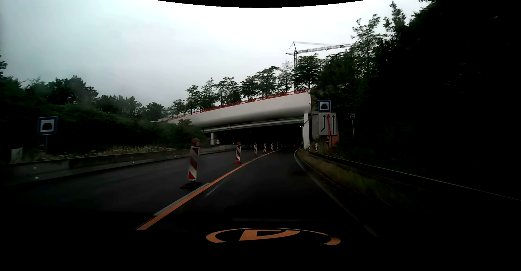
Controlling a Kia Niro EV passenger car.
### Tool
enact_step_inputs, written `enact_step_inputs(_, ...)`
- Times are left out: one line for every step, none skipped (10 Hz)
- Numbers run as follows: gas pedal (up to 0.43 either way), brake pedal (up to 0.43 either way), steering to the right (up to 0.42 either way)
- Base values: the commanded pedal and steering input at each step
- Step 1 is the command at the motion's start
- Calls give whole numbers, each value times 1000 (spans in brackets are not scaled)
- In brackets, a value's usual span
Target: Follow the waypoints while adhering to traffic rules and regulations
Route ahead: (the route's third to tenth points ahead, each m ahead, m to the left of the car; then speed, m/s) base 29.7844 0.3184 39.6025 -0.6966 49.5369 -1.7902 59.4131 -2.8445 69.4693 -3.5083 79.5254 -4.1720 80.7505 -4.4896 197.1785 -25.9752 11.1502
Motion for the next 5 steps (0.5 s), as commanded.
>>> enact_step_inputs(110, 0, 14)
enact_step_inputs(110, 0, 14)
enact_step_inputs(110, 0, 14)
enact_step_inputs(110, 0, 13)
enact_step_inputs(110, 0, 15)
